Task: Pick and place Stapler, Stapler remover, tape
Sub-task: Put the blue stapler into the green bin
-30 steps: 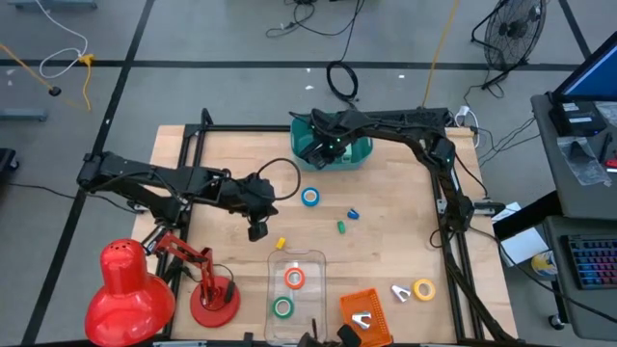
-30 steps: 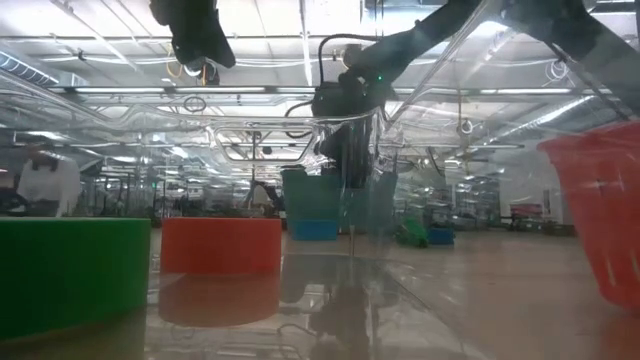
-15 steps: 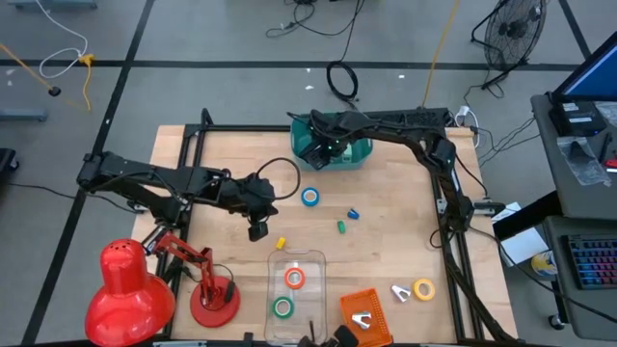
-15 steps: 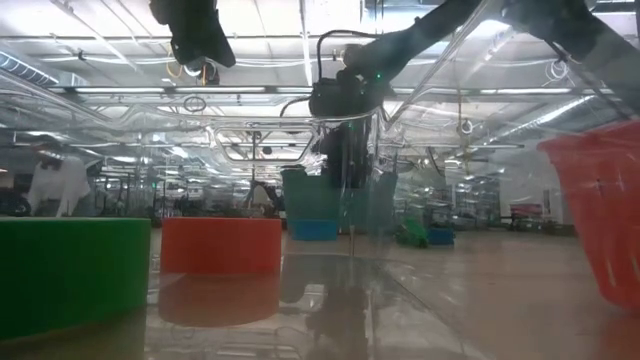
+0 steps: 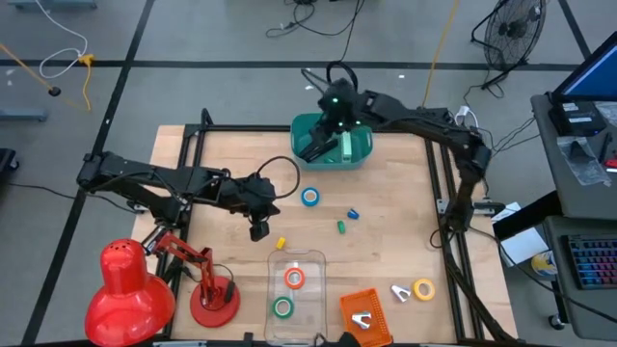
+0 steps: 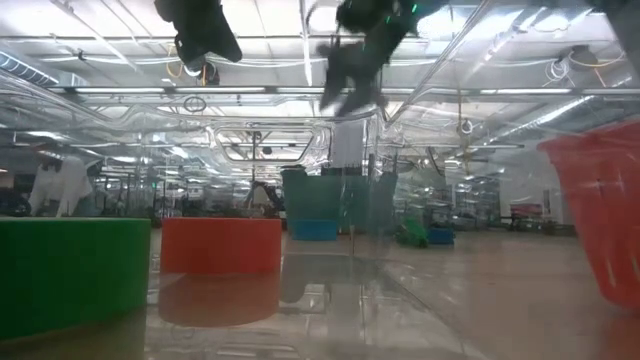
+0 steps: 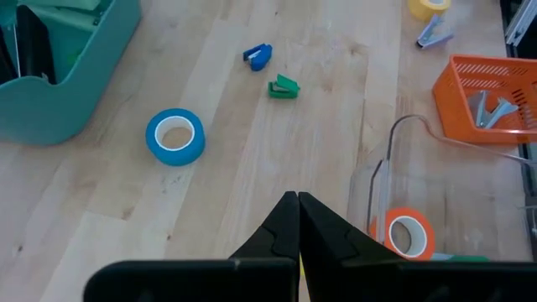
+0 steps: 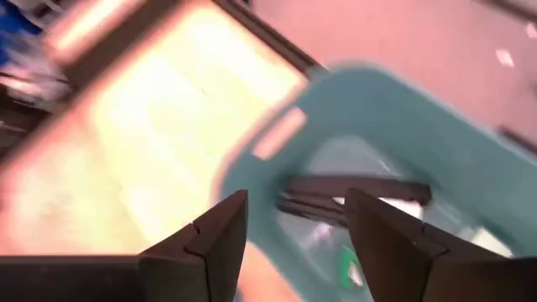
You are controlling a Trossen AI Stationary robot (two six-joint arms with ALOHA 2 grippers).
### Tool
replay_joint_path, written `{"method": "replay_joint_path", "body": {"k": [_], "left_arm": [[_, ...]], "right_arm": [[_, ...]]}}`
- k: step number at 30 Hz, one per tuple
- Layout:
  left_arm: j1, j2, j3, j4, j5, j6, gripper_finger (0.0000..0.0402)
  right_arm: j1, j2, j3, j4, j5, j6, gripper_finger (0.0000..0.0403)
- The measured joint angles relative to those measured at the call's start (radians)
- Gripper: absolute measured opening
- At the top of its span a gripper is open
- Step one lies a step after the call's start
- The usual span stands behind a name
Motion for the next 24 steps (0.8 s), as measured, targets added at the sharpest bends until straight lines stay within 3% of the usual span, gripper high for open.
{"method": "replay_joint_path", "body": {"k": [5,12,18,24], "left_arm": [[0.0,0.0,0.0,-0.001,0.0,0.0,0.0001],[0.0,0.0,0.0,-0.001,-0.004,0.006,0.0001],[0.0,0.0,0.0,-0.001,-0.013,0.008,0.0001],[0.0,0.0,0.0,0.0,-0.026,0.008,0.0001]], "right_arm": [[0.074,-0.124,0.0,-0.059,-0.003,-0.009,0.0191],[0.226,-0.216,-0.025,-0.323,0.049,-0.016,0.0182],[0.326,-0.298,-0.235,-0.349,0.053,0.054,0.0174],[0.362,-0.367,-0.527,-0.177,0.048,0.12,0.0171]]}}
